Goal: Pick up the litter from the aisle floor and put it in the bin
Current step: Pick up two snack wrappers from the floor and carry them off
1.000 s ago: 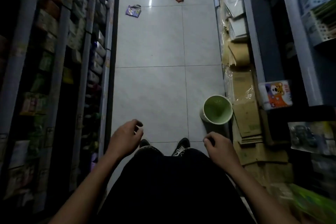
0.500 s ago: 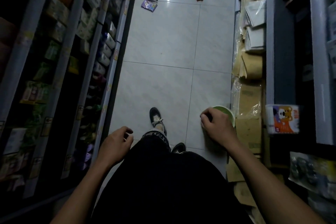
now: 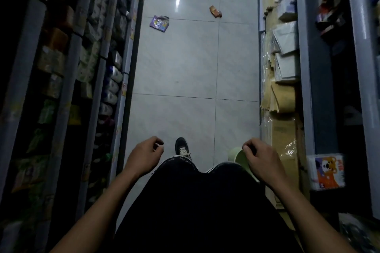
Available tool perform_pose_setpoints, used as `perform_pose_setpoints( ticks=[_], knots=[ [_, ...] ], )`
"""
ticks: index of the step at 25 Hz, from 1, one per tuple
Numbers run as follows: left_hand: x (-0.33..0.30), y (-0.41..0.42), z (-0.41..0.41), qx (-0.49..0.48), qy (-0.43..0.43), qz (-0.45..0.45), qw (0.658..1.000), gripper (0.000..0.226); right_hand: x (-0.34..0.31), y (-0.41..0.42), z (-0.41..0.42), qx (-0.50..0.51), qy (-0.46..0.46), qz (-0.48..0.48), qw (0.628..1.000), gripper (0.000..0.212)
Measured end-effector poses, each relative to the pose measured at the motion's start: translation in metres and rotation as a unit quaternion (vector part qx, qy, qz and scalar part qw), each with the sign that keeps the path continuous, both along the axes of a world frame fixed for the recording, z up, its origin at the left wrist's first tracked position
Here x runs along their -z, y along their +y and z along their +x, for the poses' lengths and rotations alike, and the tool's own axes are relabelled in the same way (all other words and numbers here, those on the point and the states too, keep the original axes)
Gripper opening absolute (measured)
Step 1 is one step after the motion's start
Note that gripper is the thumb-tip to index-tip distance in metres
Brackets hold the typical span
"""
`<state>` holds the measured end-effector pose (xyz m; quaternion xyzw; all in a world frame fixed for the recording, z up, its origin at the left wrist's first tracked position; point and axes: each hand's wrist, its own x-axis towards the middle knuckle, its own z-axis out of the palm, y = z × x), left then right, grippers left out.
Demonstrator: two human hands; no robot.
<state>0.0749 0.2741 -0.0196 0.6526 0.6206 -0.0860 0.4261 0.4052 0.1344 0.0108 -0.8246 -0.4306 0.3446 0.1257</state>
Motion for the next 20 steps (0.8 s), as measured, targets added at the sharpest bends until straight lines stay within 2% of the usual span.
perform_pose_setpoints(
  ticks=[6,10,14,17,20],
  knots=[
    [-0.014,0.144,0.089,0.089,-0.027,0.036,0.995,0.024,-0.003,0.039,0.044,0.100,0.014,-0.034,0.994,0.012],
    [-0.013,0.226,0.152,0.107,-0.030,0.057,0.992,0.025,0.008,0.090,0.090,0.129,0.024,-0.041,0.991,0.014],
    [-0.010,0.284,0.202,0.109,0.005,0.062,0.992,0.023,0.020,0.171,0.151,0.118,0.023,-0.031,0.992,0.014],
    [-0.008,0.308,0.219,0.100,0.027,0.040,0.994,0.024,0.024,0.243,0.189,0.070,0.023,-0.030,0.997,0.014],
    [-0.004,0.331,0.223,0.038,0.026,0.015,0.999,0.021,0.022,0.326,0.217,0.003,0.018,-0.019,1.000,0.015]
  ],
)
